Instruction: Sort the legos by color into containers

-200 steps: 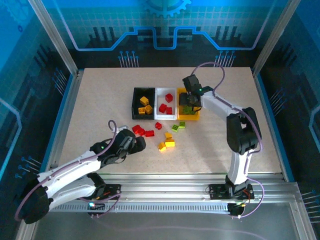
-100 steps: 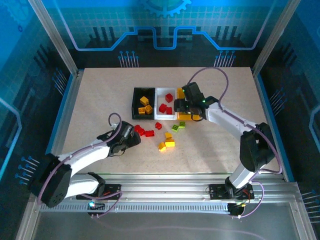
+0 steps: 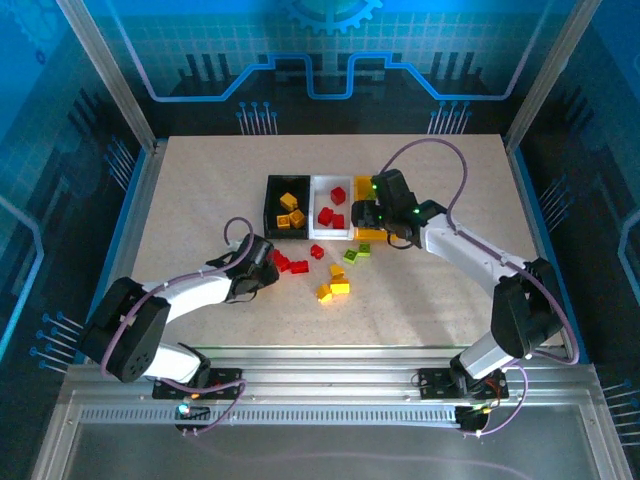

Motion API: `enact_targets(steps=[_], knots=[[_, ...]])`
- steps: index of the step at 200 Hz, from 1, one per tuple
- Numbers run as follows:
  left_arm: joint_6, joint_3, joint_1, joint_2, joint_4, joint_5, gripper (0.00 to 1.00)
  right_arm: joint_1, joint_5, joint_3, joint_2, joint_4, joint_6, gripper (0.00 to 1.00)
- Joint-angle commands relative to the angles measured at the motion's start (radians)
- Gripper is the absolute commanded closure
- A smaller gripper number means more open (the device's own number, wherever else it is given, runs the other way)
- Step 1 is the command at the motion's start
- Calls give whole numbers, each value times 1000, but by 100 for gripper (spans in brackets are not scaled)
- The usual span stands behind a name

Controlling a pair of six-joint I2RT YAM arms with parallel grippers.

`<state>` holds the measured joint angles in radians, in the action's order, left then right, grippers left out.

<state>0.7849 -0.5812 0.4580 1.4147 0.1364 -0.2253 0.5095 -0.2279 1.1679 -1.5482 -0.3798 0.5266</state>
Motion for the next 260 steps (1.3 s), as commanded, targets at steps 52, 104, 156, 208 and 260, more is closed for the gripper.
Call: enact_targets(steps=[52, 104, 156, 208, 260], knots=[[0, -53, 15, -167, 114, 80, 71, 2, -31, -79, 72, 30, 46, 27], [-57, -426, 69, 3, 152, 65, 70, 3, 8, -210, 145, 61, 94, 27], [-132, -865, 87, 408, 192, 15, 70, 3, 9, -320, 230, 50, 101, 27], [-161, -1178, 95, 684, 293, 13, 63, -2, 15, -360, 291, 42, 105, 26], [-157, -1220, 103, 704, 325, 25, 33, -3, 13, -377, 315, 41, 110, 25]])
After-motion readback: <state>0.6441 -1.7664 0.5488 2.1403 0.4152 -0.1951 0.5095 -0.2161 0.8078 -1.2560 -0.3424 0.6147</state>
